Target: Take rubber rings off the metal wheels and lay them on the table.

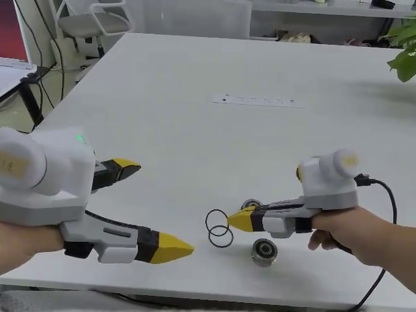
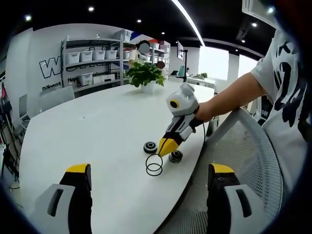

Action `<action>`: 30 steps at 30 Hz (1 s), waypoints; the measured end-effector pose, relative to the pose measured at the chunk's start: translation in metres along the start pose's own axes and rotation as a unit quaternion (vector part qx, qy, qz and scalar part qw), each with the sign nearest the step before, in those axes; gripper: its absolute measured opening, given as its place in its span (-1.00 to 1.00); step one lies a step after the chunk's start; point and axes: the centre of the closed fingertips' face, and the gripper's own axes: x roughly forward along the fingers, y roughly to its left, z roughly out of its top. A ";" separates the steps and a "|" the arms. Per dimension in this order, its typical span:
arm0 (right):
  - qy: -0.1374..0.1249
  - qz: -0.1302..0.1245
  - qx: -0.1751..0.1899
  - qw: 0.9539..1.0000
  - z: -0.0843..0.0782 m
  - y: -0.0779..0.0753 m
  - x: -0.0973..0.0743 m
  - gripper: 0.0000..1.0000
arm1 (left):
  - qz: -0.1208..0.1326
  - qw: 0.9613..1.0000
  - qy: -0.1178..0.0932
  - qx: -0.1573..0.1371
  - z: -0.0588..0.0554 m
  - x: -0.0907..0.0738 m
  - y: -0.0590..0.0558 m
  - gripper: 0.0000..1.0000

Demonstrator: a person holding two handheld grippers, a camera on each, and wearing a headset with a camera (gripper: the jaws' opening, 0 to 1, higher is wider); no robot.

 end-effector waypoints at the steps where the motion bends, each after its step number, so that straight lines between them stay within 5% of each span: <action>1: 0.001 0.000 0.001 1.000 0.000 0.000 0.001 -1.00 | 0.000 1.000 0.000 -0.001 0.000 0.000 0.000 0.98; 14: 0.027 -0.007 0.022 0.999 -0.015 -0.009 0.007 -1.00 | 0.001 1.000 0.006 -0.001 -0.004 -0.002 -0.001 0.98; 30: 0.044 -0.040 0.004 0.998 -0.025 -0.028 0.004 -0.89 | -0.003 1.000 0.013 0.002 -0.006 0.000 -0.004 0.98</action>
